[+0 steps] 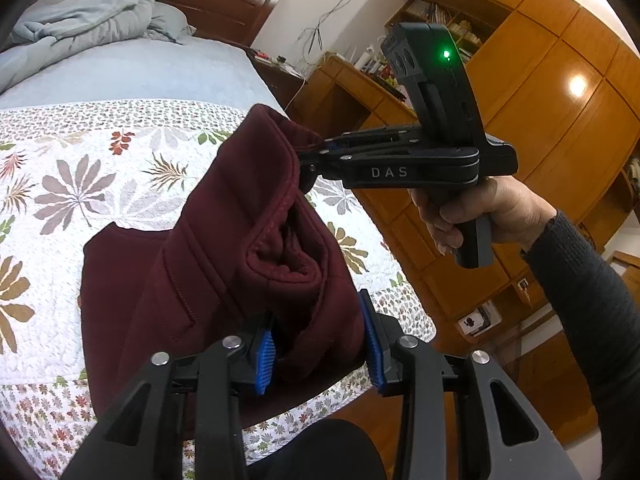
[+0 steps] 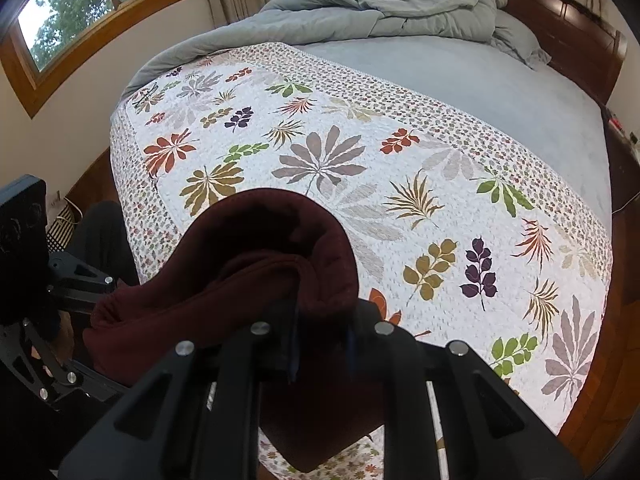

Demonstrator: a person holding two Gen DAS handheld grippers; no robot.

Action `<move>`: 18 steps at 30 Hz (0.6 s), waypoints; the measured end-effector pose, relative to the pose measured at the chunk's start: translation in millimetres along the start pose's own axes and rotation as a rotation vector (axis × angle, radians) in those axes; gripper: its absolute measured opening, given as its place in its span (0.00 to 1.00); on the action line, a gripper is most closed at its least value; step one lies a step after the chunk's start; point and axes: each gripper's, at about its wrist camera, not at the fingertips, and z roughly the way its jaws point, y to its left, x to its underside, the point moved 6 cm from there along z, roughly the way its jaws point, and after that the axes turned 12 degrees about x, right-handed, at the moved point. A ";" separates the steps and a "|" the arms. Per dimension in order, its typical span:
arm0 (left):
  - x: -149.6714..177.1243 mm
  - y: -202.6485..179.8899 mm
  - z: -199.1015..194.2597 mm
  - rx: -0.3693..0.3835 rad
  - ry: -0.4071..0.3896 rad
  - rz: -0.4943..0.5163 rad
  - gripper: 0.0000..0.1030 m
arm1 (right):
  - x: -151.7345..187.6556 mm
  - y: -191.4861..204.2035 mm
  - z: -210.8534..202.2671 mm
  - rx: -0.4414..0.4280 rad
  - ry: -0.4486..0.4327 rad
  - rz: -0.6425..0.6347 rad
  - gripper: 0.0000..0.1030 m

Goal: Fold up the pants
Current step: 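Fold the lifted end over onto the rest of the trousers with both tools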

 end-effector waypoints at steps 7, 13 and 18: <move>3.9 -1.9 15.8 -0.009 0.034 0.006 0.36 | 10.9 -9.0 8.2 0.015 -0.014 -0.018 0.16; 7.5 1.9 34.3 -0.016 0.072 0.006 0.36 | 25.2 -17.7 17.5 0.040 -0.014 -0.040 0.16; 11.5 5.5 50.7 -0.020 0.103 0.004 0.36 | 38.2 -22.9 26.0 0.068 -0.028 -0.065 0.16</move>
